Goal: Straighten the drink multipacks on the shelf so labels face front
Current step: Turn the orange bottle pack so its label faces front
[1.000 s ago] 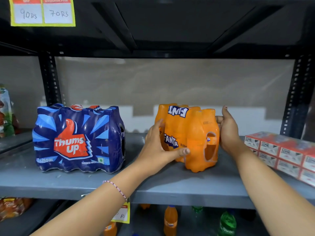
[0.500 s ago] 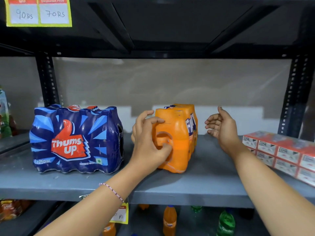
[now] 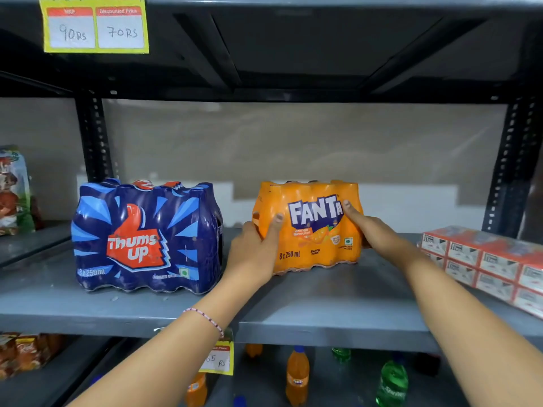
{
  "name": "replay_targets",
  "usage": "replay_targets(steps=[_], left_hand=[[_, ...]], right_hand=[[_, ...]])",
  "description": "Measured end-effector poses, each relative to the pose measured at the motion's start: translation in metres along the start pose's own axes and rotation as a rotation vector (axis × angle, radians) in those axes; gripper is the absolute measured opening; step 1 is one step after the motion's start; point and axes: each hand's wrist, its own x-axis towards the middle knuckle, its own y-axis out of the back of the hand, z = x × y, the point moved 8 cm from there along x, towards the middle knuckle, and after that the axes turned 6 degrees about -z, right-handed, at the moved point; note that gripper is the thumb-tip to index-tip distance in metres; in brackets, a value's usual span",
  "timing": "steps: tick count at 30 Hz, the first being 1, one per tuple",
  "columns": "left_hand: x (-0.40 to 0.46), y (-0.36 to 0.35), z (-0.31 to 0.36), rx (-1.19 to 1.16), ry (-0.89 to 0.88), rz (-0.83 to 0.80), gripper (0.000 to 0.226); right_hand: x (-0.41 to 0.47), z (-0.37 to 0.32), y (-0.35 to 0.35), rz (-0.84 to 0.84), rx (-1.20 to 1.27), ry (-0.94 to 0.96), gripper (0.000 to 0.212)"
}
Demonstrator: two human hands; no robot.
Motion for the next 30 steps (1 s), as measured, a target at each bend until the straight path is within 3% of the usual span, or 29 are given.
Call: replay_targets(steps=[3,7,18,23,30], left_hand=[[0.003,-0.005,-0.004,0.182,0.071,-0.068,0.069],[-0.001,-0.003,-0.007,0.201,0.077,-0.122,0.070],[-0.042,0.016,-0.010,0.307,-0.133,-0.103,0.058],[-0.050,0.024,-0.010,0.303,-0.139,-0.122,0.064],[-0.054,0.029,-0.008,0.286,-0.135,-0.133,0.062]], right_hand=[[-0.024,-0.011,-0.004,-0.009,-0.035,0.016,0.070],[-0.047,-0.003,-0.002,0.042,-0.058,0.046,0.059],[-0.093,0.005,-0.007,0.148,0.061,0.125,0.057],[-0.101,0.009,-0.005,0.186,0.035,0.113,0.082],[-0.109,0.006,-0.007,0.226,0.019,0.106,0.075]])
